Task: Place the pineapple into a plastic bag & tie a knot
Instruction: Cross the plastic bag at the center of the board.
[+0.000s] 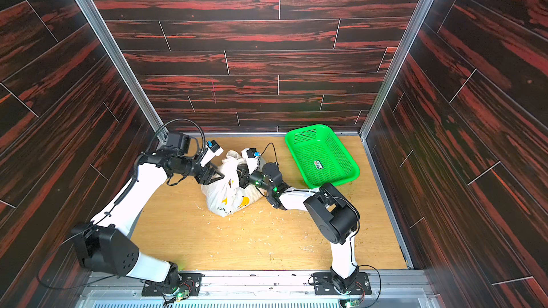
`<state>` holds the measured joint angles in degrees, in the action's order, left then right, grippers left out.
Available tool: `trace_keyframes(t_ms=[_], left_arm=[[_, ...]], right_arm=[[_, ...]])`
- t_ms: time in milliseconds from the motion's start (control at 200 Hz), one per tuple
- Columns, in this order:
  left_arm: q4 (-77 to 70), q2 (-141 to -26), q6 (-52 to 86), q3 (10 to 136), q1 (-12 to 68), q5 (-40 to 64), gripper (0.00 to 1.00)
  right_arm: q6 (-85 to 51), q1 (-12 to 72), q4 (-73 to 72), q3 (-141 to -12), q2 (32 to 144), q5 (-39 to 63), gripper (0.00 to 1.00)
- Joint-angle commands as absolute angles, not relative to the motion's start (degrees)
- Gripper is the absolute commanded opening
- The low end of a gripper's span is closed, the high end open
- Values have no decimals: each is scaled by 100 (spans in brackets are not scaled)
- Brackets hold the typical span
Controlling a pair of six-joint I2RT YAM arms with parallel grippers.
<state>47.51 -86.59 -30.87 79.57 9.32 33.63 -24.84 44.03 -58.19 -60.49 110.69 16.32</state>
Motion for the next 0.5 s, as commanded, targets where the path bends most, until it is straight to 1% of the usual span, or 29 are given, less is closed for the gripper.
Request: trace_keyframes(t_ms=[0,35,80,120,170,255,376,496], left_arm=[[4826,-8693,-3304,7875,901,3314,44],[4813,-8718,-3330,7859,898,3452,38],[4874,-8736,-3327,7857,898,3626,28],[4952,-8736,-3358,7857,898,3834,14],[5103,-8703,-3355,7822,912,4056,0],[4845,-8436,-3032,7436,971,4385,0],[3863,-7916,-2177,6740,1114,4645,0],[3358,-7653,-1565,6386,1342,4868,0]], right_arm=[[-2446,4417,-5836,-6222,11039,1601,0],[-2443,4413,-5824,-6220,11039,1579,0],[-2435,4414,-5812,-6198,11019,1548,0],[-2426,4408,-5794,-6188,10996,1521,0],[-2413,4403,-5765,-6164,10962,1476,0],[-2399,4396,-5740,-6097,10876,1450,0],[-2385,4392,-5684,-5992,10772,1398,0],[-2437,4359,-5670,-5942,10671,1294,0]])
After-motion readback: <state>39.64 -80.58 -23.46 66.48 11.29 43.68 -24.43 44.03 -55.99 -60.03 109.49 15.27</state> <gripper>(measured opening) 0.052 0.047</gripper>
